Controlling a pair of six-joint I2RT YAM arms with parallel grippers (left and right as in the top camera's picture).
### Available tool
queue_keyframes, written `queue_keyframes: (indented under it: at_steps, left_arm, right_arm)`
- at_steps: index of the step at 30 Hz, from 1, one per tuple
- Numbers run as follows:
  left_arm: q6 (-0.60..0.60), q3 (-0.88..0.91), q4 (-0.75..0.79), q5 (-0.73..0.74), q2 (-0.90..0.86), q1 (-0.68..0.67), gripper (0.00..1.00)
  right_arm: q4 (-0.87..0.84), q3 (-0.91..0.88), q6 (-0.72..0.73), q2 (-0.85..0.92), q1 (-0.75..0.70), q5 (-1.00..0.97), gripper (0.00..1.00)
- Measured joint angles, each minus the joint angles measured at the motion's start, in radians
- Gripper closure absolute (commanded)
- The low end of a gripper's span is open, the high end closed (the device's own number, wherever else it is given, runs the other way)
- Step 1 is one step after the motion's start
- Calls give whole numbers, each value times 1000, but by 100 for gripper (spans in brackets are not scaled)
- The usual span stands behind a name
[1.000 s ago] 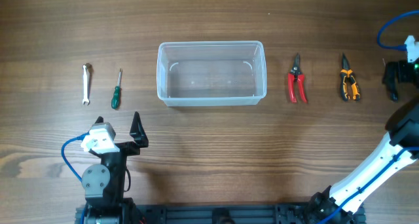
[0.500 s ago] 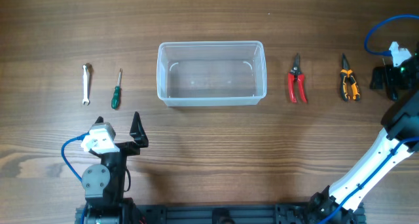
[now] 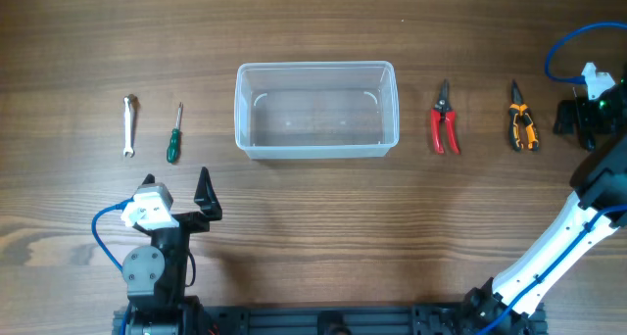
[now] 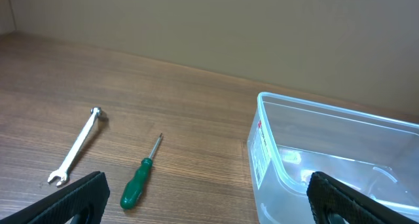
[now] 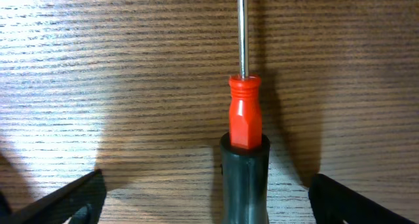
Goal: Pack container
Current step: 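Close the right gripper on the red screwdriver handle and lift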
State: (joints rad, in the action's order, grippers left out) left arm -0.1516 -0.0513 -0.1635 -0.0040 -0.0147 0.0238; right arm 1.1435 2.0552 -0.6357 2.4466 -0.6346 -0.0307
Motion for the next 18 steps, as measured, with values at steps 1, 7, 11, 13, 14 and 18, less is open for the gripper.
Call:
queue_keyframes:
  at_steps: [1, 7, 11, 13, 14, 18]
  left_arm:
    - [0, 0, 0, 0, 0, 0, 0]
    - [0, 0, 0, 0, 0, 0, 0]
    - [0, 0, 0, 0, 0, 0, 0]
    - [0, 0, 0, 0, 0, 0, 0]
    - [0, 0, 0, 0, 0, 0, 0]
    - [0, 0, 0, 0, 0, 0, 0]
  right_arm:
    - [0, 0, -2, 0, 0, 0, 16]
    - [-21, 0, -16, 0, 1, -5, 32]
    - [-31, 0, -16, 0, 1, -13, 43]
    - [-40, 0, -16, 0, 1, -19, 47]
    - [-45, 0, -17, 0, 1, -21, 49]
    - [-55, 0, -17, 0, 1, -24, 55]
